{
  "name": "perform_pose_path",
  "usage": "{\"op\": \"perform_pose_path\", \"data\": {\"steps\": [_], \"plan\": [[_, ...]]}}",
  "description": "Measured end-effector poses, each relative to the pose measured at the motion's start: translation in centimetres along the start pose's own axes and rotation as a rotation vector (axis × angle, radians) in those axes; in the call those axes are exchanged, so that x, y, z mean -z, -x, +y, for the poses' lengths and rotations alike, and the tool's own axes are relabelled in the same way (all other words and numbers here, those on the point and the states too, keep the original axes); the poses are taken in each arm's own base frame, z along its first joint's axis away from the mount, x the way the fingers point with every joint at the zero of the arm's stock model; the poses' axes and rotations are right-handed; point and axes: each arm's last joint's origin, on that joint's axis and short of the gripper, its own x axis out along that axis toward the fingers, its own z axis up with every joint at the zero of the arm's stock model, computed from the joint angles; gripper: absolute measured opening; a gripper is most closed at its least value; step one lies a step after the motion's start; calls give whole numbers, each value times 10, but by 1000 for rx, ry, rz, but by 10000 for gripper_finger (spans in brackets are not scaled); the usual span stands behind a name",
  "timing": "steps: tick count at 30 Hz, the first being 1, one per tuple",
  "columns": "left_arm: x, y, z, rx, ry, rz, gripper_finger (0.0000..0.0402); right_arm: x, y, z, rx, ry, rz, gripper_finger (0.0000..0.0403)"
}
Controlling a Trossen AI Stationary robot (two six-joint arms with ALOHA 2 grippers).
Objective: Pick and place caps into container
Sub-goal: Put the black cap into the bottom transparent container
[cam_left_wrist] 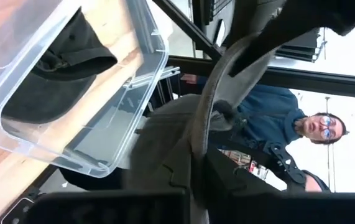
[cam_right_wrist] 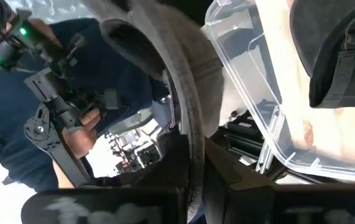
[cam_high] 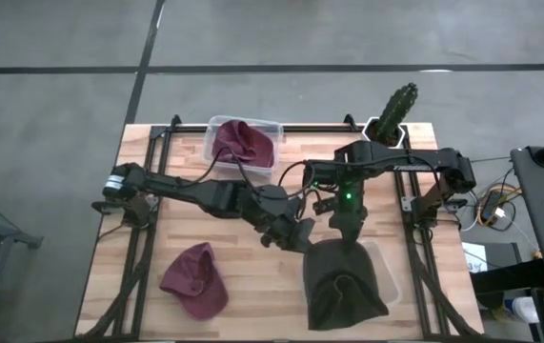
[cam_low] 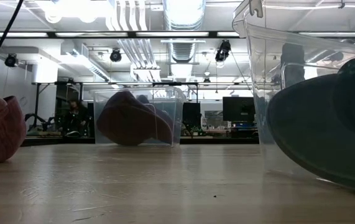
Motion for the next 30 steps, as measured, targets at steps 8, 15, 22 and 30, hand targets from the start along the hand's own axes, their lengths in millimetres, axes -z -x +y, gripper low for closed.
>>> {"op": "perform_pose_path", "data": {"steps": [8,15,22,30], "plan": [[4,10,-10,45,-16,-36,6,16,9,6,0,152,-28,15],[12,26,-19,60,-43,-88,5,40,35,10,-31,281,-133,65],[20,33,-24,67,-82,-189,5,56,71,21,-102,419,-357,137],[22,56,-36,100,-134,-446,5,88,113,27,-95,516,-666,184]]}}
